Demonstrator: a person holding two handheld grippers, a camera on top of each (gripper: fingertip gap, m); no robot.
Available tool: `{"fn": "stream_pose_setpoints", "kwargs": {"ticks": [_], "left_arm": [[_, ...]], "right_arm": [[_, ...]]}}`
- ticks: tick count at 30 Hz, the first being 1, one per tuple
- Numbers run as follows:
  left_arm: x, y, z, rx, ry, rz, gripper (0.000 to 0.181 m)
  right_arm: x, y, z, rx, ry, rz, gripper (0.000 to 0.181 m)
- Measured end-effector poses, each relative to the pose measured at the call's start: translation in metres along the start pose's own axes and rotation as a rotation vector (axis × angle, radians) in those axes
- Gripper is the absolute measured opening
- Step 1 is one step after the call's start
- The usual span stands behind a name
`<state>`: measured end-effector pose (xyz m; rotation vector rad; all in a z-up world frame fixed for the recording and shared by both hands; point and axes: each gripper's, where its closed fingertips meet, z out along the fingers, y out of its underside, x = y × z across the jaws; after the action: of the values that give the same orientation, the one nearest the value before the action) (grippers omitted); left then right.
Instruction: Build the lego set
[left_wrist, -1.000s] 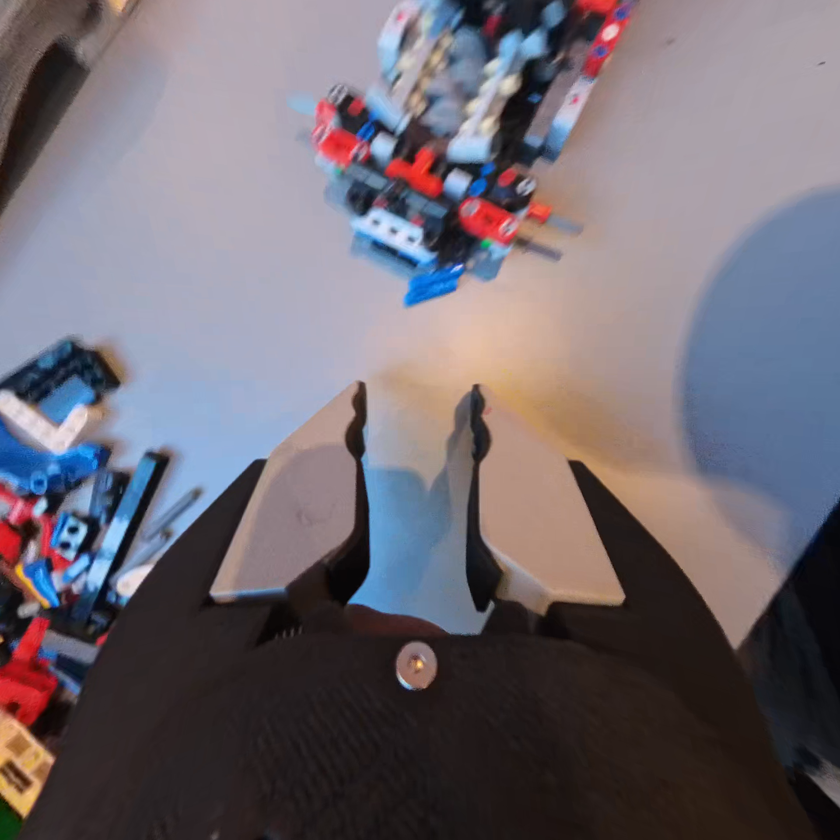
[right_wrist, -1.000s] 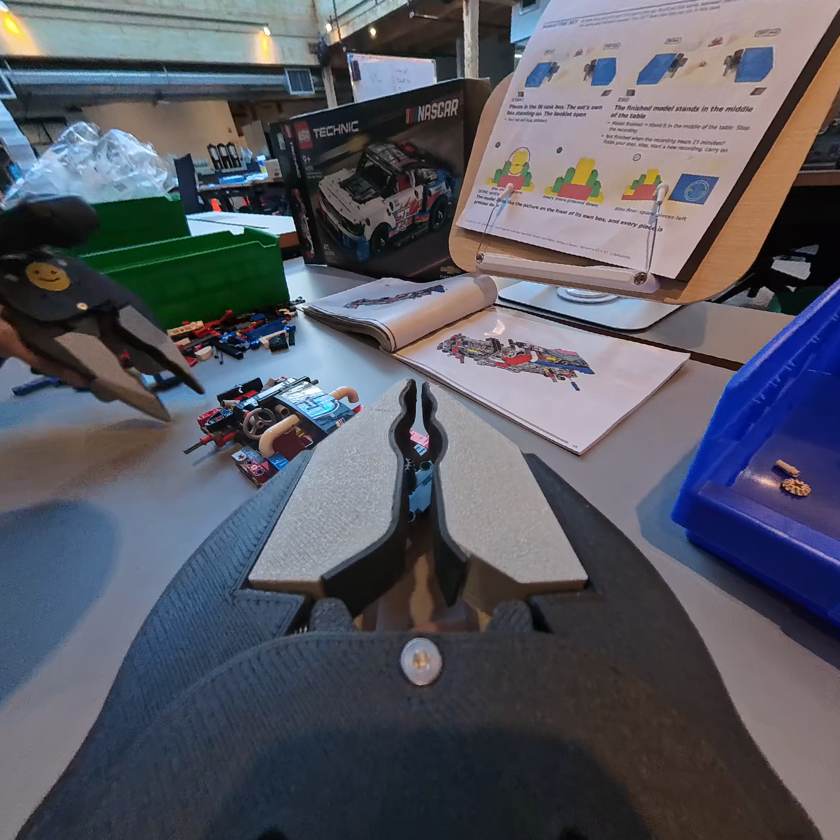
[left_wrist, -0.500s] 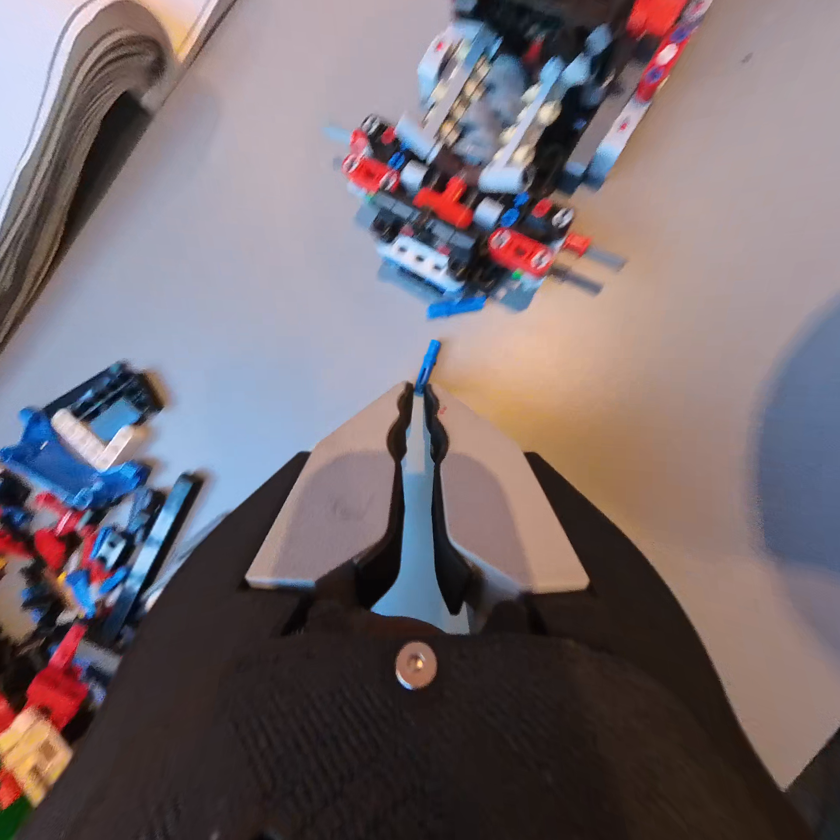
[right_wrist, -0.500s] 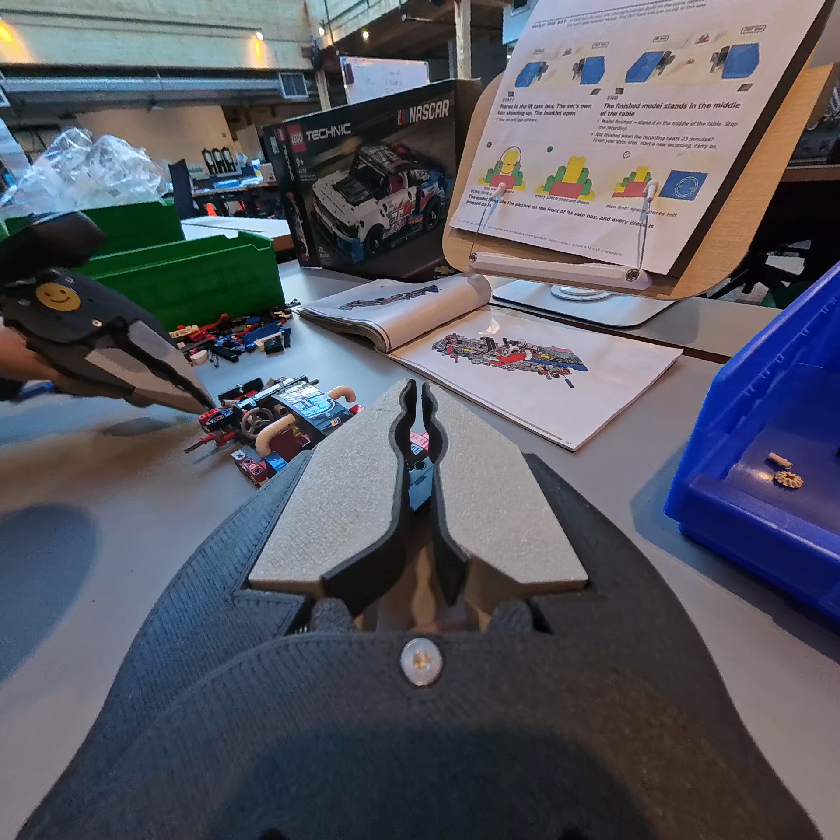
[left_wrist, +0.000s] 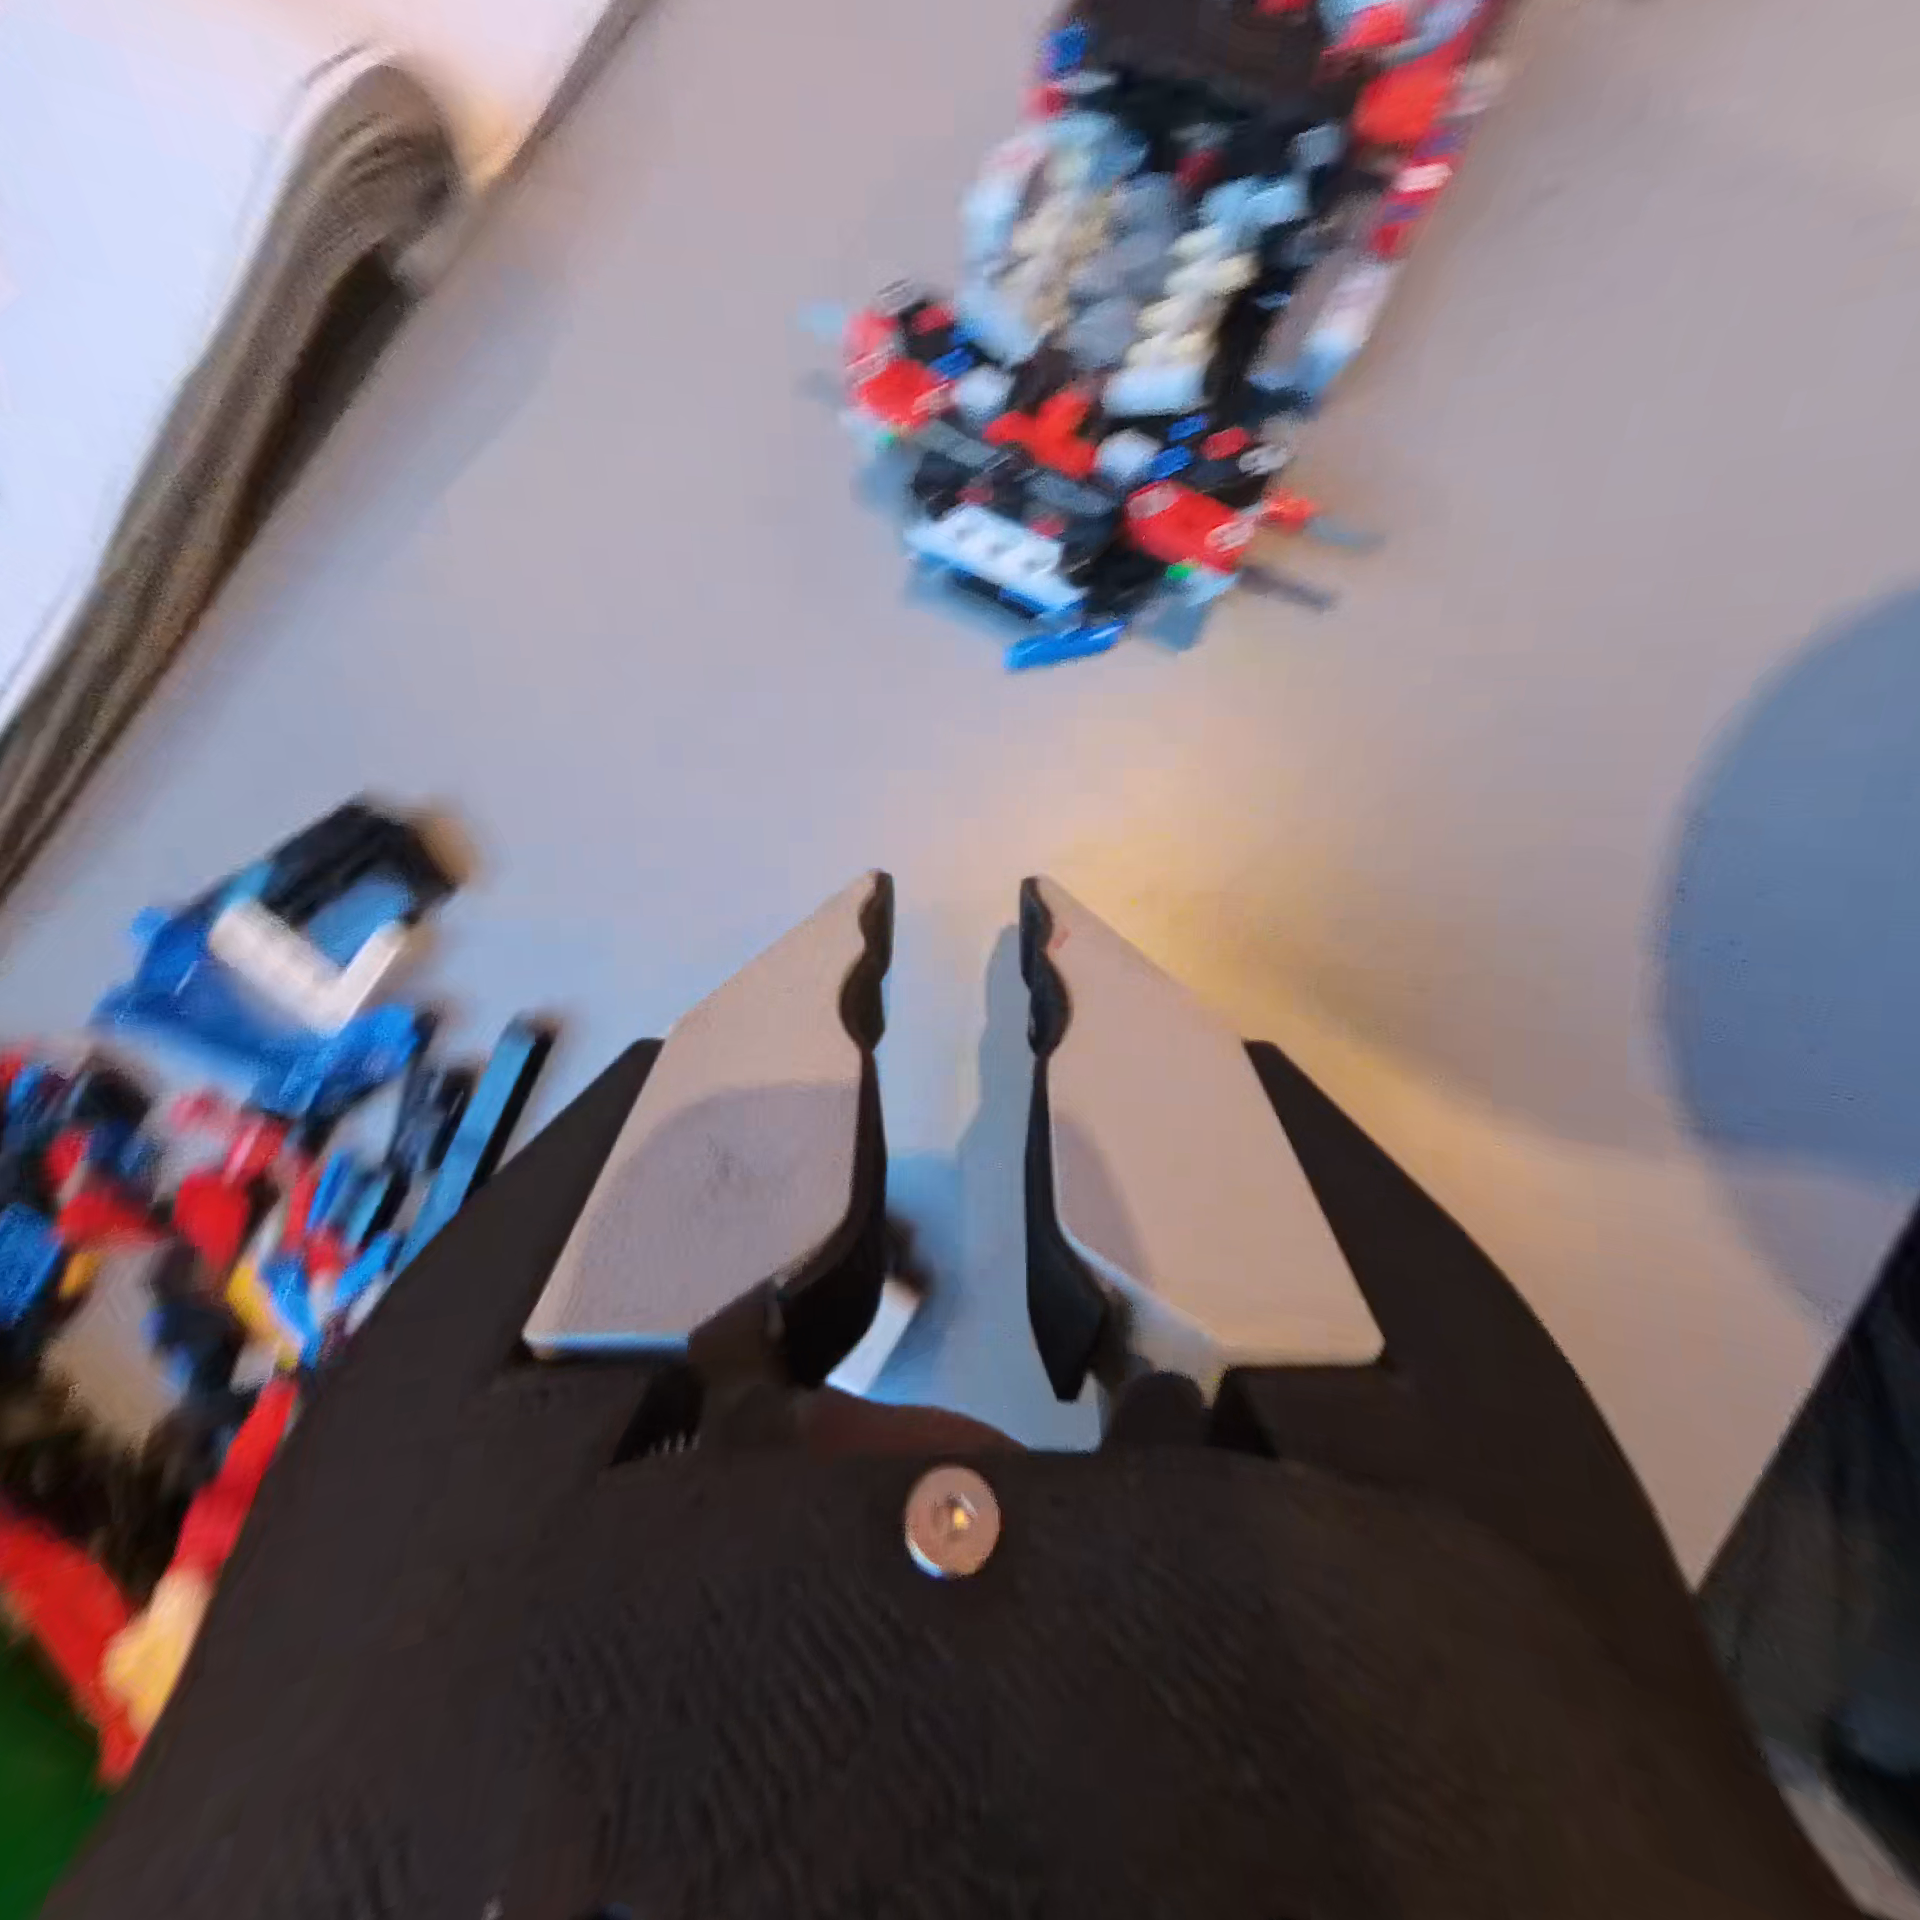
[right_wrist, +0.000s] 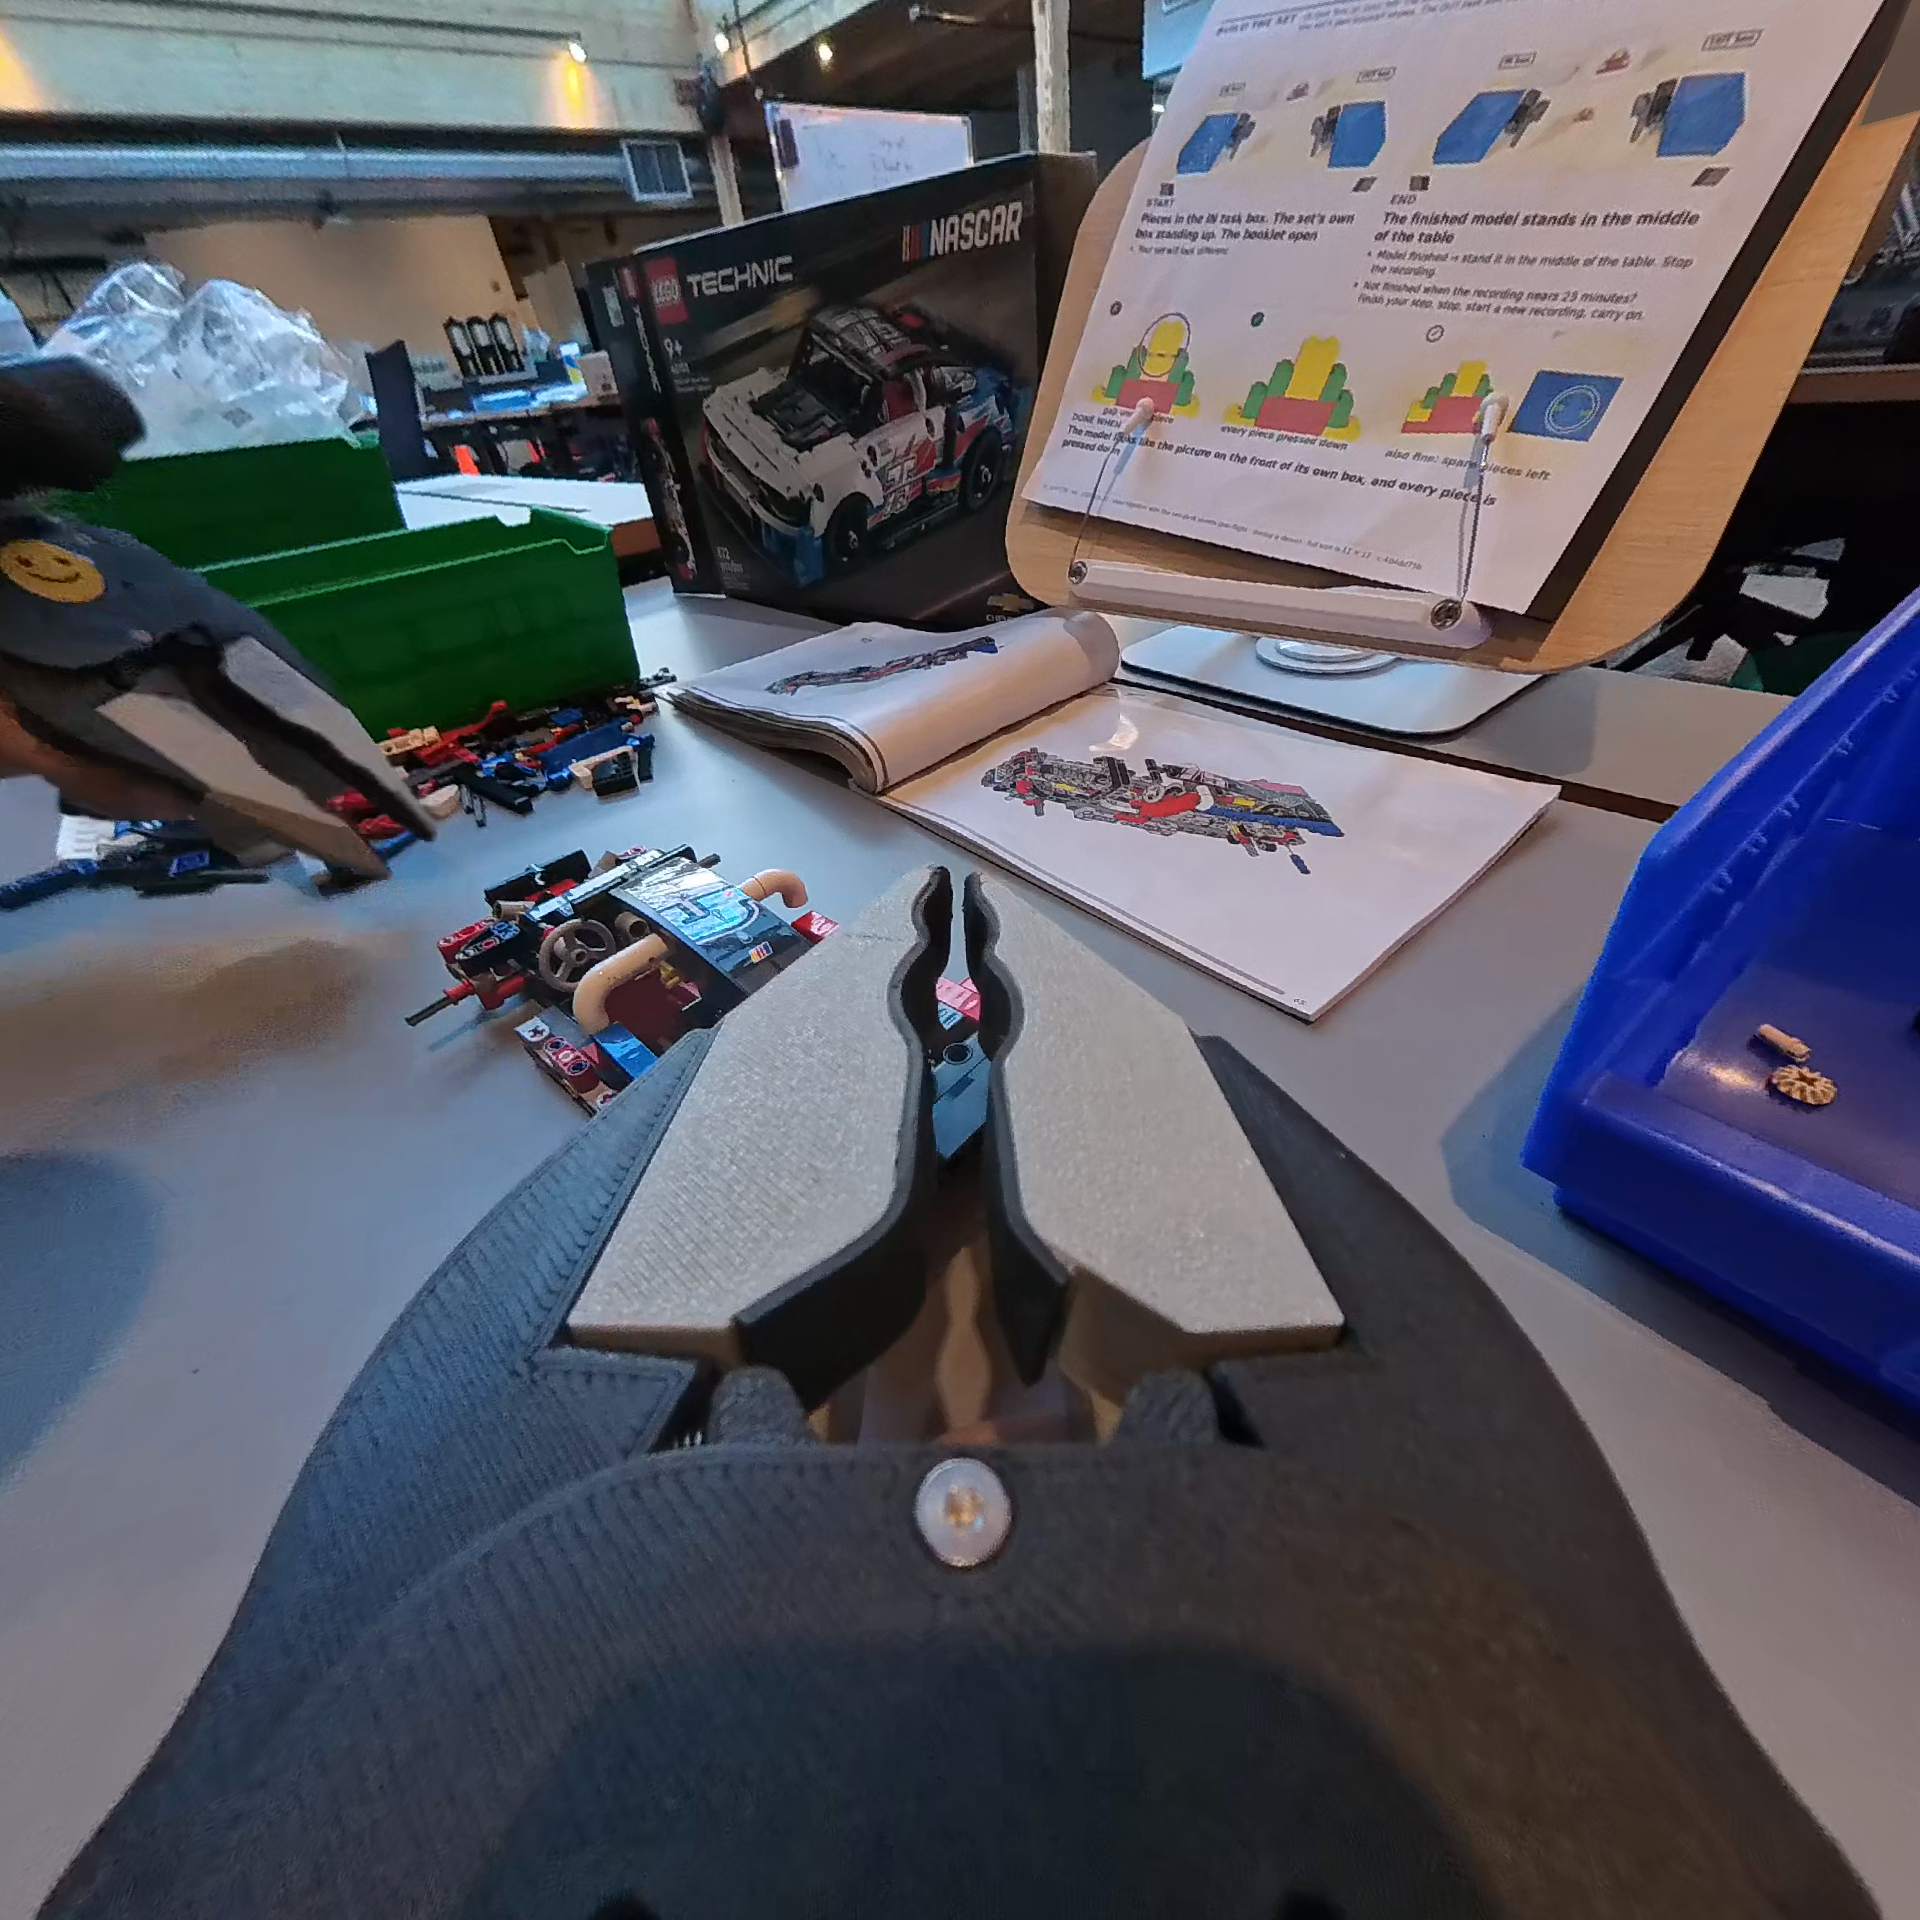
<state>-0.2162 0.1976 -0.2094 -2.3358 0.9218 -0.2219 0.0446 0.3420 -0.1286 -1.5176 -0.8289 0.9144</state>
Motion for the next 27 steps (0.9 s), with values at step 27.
{"fn": "stream_pose_setpoints", "kwargs": {"ticks": [27], "left_arm": [[0.026,-0.005,0.031,0.042,0.156,0.119,0.000]], "right_arm": [[-0.003,0.000,-0.001,0.001,-0.021,0.009,0.000]]}}
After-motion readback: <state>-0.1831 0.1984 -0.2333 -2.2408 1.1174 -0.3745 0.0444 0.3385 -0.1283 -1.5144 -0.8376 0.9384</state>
